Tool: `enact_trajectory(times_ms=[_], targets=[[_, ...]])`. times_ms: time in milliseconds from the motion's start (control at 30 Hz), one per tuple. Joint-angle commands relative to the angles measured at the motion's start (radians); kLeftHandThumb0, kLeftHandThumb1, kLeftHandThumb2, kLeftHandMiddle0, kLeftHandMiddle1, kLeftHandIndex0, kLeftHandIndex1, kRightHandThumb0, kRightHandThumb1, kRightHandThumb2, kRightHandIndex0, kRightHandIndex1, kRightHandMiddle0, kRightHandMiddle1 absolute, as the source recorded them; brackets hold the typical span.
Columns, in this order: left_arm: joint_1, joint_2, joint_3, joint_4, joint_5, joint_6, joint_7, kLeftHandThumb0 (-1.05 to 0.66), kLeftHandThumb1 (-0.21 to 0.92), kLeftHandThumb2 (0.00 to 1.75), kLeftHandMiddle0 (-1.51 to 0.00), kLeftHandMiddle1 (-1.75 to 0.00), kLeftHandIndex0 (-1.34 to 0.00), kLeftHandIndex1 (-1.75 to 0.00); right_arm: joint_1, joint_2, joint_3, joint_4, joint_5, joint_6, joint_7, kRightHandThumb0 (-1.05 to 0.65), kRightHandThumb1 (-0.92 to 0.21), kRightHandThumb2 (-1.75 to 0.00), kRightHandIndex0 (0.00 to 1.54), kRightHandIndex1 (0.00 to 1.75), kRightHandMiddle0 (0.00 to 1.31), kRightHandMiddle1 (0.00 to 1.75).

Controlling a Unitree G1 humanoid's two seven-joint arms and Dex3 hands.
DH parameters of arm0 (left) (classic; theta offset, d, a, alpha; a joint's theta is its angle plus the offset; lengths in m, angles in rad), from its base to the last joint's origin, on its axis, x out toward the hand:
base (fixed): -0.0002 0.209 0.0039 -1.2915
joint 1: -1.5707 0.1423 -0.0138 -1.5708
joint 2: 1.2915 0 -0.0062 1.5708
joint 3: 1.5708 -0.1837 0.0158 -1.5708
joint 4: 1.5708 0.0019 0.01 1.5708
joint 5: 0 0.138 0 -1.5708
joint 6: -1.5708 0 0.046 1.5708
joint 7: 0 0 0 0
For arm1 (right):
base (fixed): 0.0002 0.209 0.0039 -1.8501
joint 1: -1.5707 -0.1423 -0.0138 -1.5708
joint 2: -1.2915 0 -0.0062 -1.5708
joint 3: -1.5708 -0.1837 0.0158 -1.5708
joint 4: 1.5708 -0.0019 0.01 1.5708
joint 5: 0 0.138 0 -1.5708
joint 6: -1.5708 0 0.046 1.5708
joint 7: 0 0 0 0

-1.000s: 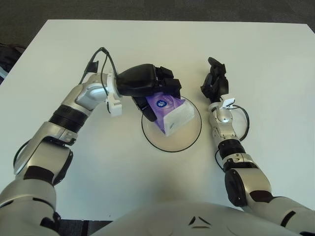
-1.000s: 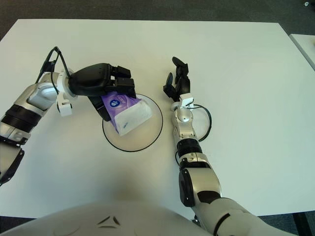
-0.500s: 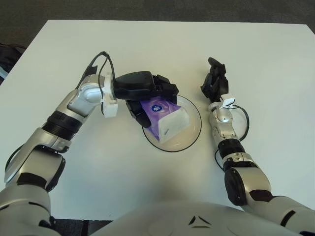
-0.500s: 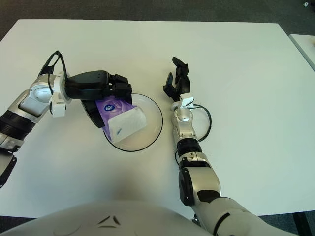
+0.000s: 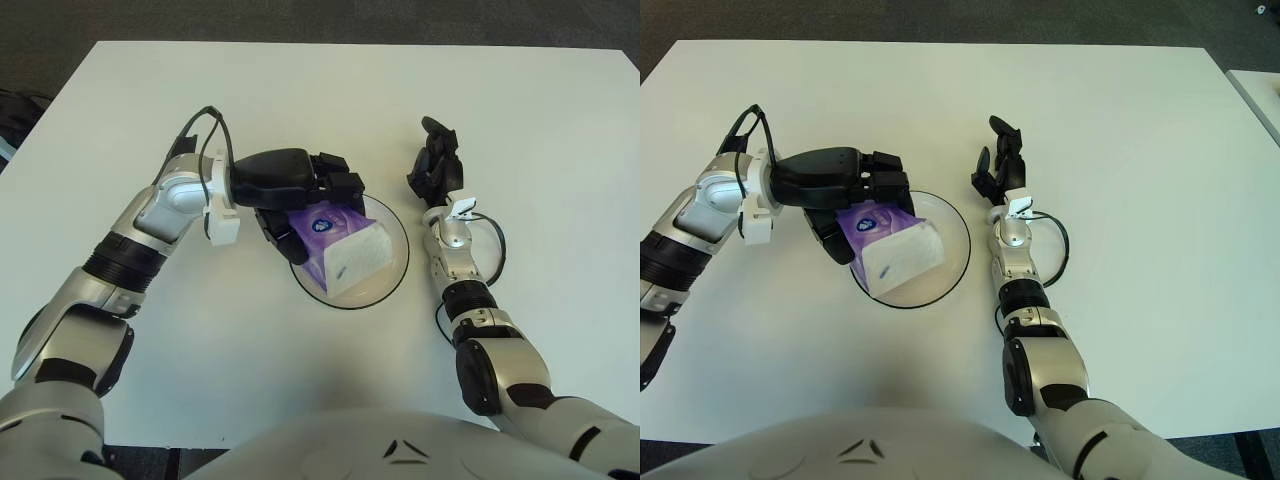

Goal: Put the tissue paper into the plate.

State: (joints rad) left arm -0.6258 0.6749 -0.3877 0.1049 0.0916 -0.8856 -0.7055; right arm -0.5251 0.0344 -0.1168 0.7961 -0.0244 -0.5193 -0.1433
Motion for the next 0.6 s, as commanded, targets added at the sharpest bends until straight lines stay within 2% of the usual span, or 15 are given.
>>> enact_trajectory(times_ms=[0,67,133,300,567], targets=[[-0.002,0.012,0.015,0.001,0.047,-0.029,-0.014,-1.01,0.92,0.69,-0.04,-0.09,0.0,-0.24,0.119,0.01,0.007,0.125,-0.012,0.068,-0.018,-0.72,-0.92,-0.84,0.32,0.0,0.0,0.69],[-0.002,0.009,0.022,0.012,0.071,-0.048,-0.004,-1.03,0.92,0.65,-0.02,-0.04,0.0,-0.11,0.115,0.005,0.01,0.134,-0.016,0.062,-0.02,-0.73,-0.92,-0.84,0.3,0.0,0.0,0.67],[-0.002,0.005,0.031,0.02,0.103,-0.067,0.011,-1.04,0.92,0.6,-0.01,-0.02,0.0,-0.06,0.108,-0.004,0.013,0.17,-0.023,0.046,-0.023,-0.74,-0.92,-0.85,0.29,0.0,0.0,0.66],[-0.005,-0.015,0.053,0.06,0.174,-0.127,0.057,-1.05,0.92,0.49,0.0,0.0,0.0,-0.01,0.093,-0.015,0.022,0.208,-0.041,0.027,-0.036,-0.77,-0.92,-0.87,0.27,0.0,0.0,0.63],[-0.011,-0.035,0.068,0.099,0.227,-0.178,0.105,-1.05,0.92,0.4,0.0,0.0,0.0,0.0,0.07,-0.026,0.026,0.268,-0.046,-0.007,-0.044,-0.81,-0.92,-0.88,0.25,0.0,0.0,0.62]])
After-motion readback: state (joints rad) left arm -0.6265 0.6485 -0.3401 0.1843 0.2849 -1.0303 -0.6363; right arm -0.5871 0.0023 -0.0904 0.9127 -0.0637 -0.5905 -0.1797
